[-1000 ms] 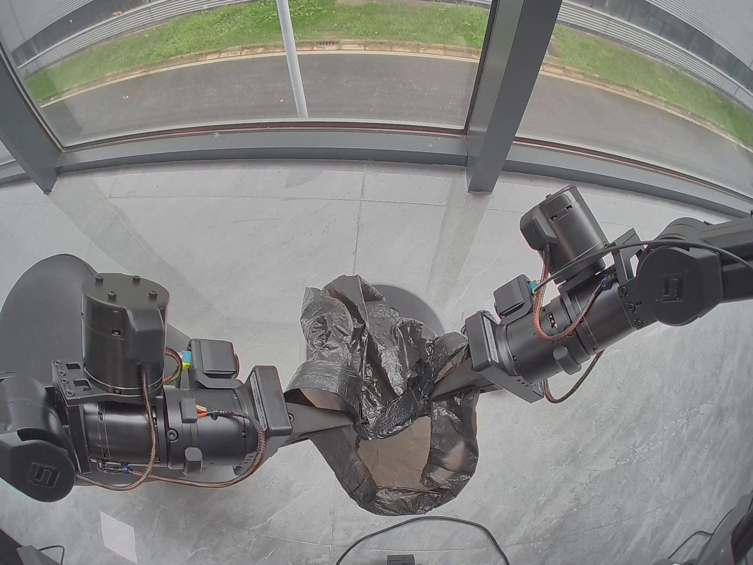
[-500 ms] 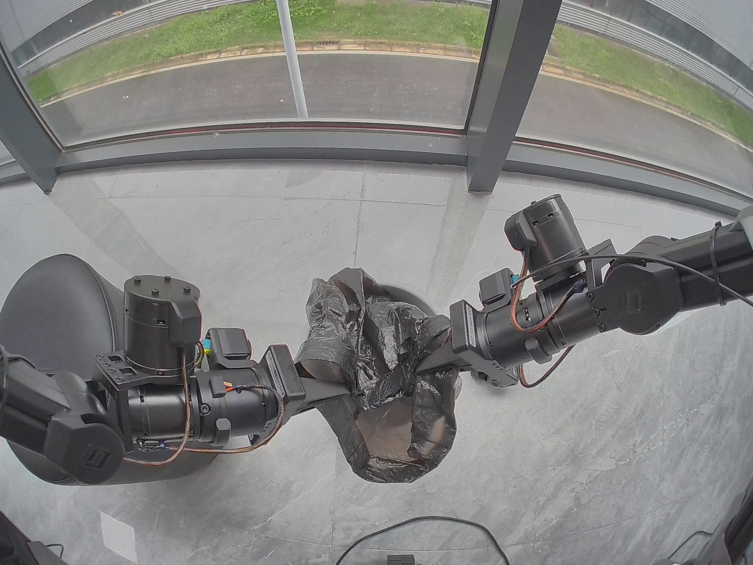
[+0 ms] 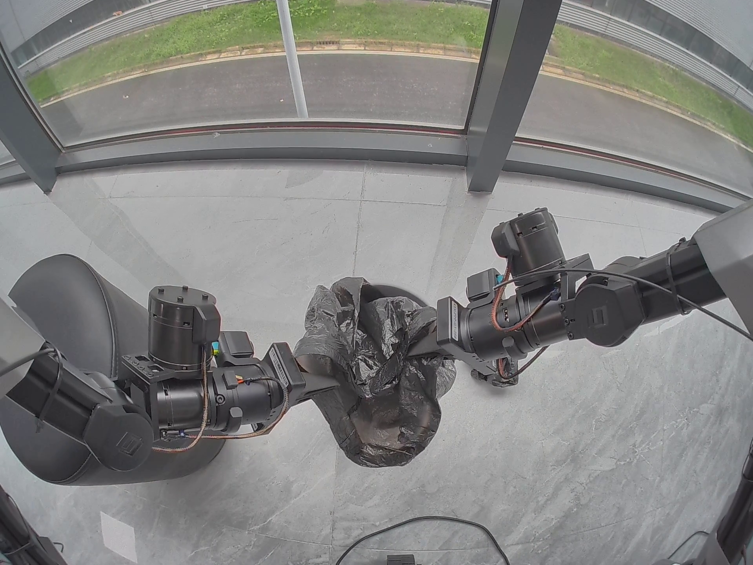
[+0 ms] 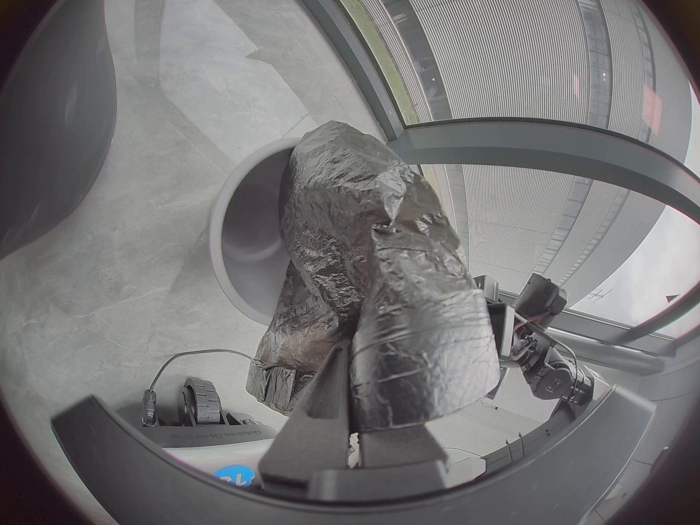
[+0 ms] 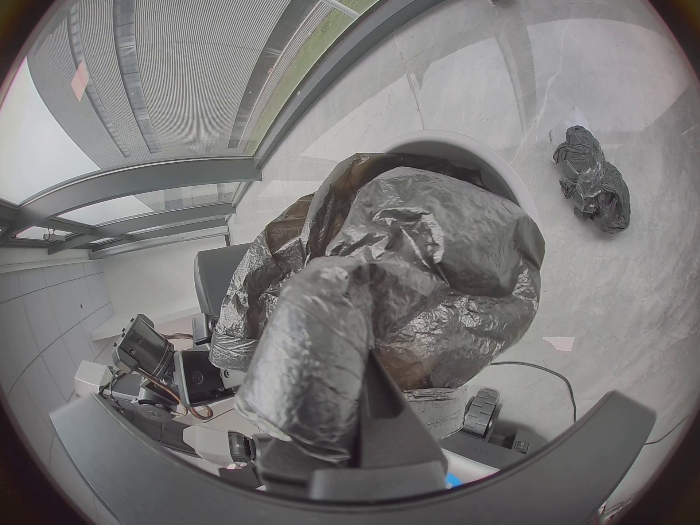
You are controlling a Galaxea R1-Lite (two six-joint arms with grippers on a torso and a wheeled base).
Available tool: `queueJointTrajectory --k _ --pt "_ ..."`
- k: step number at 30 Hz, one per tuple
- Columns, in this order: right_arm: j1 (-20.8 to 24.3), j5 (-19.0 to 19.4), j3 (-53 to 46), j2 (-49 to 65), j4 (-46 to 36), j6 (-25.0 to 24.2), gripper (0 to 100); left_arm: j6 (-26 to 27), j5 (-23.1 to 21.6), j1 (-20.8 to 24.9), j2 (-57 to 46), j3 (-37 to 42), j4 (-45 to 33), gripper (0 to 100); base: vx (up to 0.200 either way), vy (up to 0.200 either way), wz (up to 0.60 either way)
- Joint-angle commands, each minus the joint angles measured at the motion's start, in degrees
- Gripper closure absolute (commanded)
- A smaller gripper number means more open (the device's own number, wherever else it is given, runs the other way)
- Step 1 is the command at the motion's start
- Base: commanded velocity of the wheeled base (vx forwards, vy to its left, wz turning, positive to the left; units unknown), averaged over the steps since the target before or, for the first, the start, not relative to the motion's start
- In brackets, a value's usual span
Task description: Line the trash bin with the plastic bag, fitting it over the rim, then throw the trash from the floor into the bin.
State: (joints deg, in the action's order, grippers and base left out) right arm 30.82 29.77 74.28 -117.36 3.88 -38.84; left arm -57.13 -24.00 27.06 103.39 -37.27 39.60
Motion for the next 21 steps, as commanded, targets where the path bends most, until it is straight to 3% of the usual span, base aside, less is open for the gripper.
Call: queueJointTrajectory --k 1,21 --pt "0.03 0.03 0.08 -2.88 1.13 -0.01 100 0.00 0.01 -1.57 0.67 -0.61 -0.04 100 0.000 0.000 0.00" --pt "0.47 0.11 2.36 -5.69 5.09 -0.45 100 0.00 -0.17 -4.83 -2.14 -0.61 -1.71 100 0.000 0.000 0.00"
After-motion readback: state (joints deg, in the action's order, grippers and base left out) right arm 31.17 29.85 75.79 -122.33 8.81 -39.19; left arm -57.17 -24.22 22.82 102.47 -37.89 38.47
